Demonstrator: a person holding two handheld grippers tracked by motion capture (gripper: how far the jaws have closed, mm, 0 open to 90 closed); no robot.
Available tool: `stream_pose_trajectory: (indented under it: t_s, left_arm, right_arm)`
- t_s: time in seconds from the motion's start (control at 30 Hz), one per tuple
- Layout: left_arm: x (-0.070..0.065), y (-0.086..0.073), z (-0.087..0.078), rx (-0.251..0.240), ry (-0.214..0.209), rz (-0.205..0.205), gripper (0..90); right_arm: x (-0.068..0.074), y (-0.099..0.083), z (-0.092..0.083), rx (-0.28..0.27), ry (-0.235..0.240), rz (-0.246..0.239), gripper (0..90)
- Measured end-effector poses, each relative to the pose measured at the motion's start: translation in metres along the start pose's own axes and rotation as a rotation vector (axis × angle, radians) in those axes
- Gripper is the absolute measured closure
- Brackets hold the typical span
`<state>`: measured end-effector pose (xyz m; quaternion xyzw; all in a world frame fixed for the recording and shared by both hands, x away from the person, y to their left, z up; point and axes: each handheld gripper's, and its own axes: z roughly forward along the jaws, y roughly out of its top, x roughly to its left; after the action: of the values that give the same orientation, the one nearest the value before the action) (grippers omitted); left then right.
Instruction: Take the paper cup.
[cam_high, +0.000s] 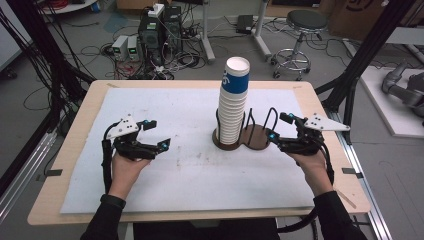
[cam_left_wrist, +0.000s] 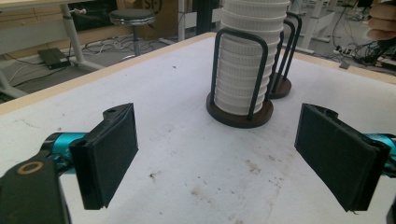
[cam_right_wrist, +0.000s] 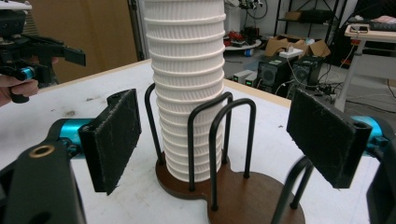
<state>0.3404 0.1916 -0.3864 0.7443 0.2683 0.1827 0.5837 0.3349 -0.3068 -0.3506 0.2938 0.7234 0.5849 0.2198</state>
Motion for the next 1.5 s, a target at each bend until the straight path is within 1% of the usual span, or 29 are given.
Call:
stream_pose_trajectory:
  t_s: [0.13,0.17,0.2,0.23,0.33,0.37,0.4,0.43,0.5,0.53,0.57,0.6,0.63,0.7,0.73,0.8,0.93,0.97,1.0,1.13,1.23,1.27,1.37,1.5]
  left_arm:
    - [0.001,-0.001,-0.001,0.004,-0.002,-0.005,13.2]
    - [0.001,-0.001,-0.001,0.003,-0.005,-0.003,13.2]
    - [0.001,-0.001,-0.001,0.002,-0.006,-0.006,13.2]
    - [0.001,-0.001,-0.001,0.001,-0.007,-0.008,13.2]
    - [0.002,-0.001,-0.002,0.001,-0.007,-0.010,13.2]
    - [0.002,-0.002,-0.002,0.000,-0.008,-0.011,13.2]
    - [0.002,-0.002,-0.002,0.000,-0.008,-0.011,13.2]
    - [0.003,-0.002,-0.002,0.003,-0.007,-0.012,13.2]
    - [0.003,-0.002,-0.002,0.006,-0.010,-0.012,13.2]
    - [0.003,-0.003,-0.001,0.005,-0.010,-0.016,13.2]
    - [0.003,-0.003,-0.002,0.007,-0.011,-0.018,13.2]
    - [0.003,-0.003,-0.002,0.006,-0.011,-0.020,13.2]
    - [0.004,-0.003,-0.002,0.006,-0.019,-0.020,13.2]
    - [0.003,-0.003,-0.002,0.007,-0.018,-0.020,13.2]
    - [0.003,-0.003,-0.002,0.007,-0.024,-0.022,13.2]
    - [0.003,-0.004,-0.002,0.008,-0.023,-0.023,13.2]
    - [0.002,-0.004,-0.002,0.011,-0.027,-0.024,13.2]
    - [0.003,-0.004,-0.001,0.011,-0.031,-0.022,13.2]
    - [0.003,-0.004,-0.001,0.012,-0.034,-0.024,13.2]
    - [0.002,-0.004,0.000,0.015,-0.035,-0.026,13.2]
    - [0.002,-0.004,0.000,0.015,-0.039,-0.027,13.2]
    - [0.002,-0.004,0.000,0.015,-0.043,-0.028,13.2]
    - [0.002,-0.005,0.001,0.019,-0.044,-0.027,13.2]
    - [0.002,-0.005,0.002,0.022,-0.047,-0.027,13.2]
  right_arm:
    - [0.004,0.007,0.010,-0.009,0.011,-0.006,17.9]
    - [0.004,0.007,0.010,-0.009,0.011,-0.006,17.9]
    - [0.005,0.009,0.014,-0.008,0.007,-0.010,17.9]
    - [0.006,0.014,0.022,-0.004,0.013,-0.012,14.7]
    - [0.007,0.020,0.032,-0.008,0.022,0.002,14.7]
    - [0.007,0.023,0.036,-0.002,0.024,-0.002,14.7]
    - [0.007,0.023,0.036,-0.002,0.024,-0.002,14.7]
    - [0.007,0.027,0.045,-0.001,0.025,-0.004,14.6]
    - [0.007,0.029,0.048,0.000,0.024,-0.006,14.6]
    - [0.007,0.031,0.053,-0.002,0.028,-0.011,14.6]
    - [0.006,0.033,0.061,0.011,0.027,-0.004,14.6]
    - [0.006,0.033,0.061,0.011,0.027,-0.004,14.6]
    - [0.007,0.035,0.067,0.012,0.026,-0.009,14.6]
    - [0.007,0.037,0.072,0.012,0.037,-0.007,14.6]
    - [0.007,0.038,0.075,0.012,0.035,-0.006,14.6]
    - [0.005,0.041,0.081,0.025,0.043,-0.009,14.6]
    - [0.003,0.044,0.088,0.032,0.046,0.003,14.4]
    - [0.001,0.045,0.093,0.043,0.059,0.007,14.0]
    - [0.001,0.045,0.093,0.043,0.059,0.007,14.0]
    - [-0.001,0.050,0.101,0.078,0.093,0.001,13.6]
    - [-0.001,0.053,0.106,0.077,0.120,0.000,13.6]
    - [0.000,0.053,0.108,0.086,0.125,-0.003,13.6]
    - [0.000,0.055,0.112,0.098,0.133,-0.008,13.5]
    - [0.000,0.057,0.116,0.109,0.132,-0.009,13.3]
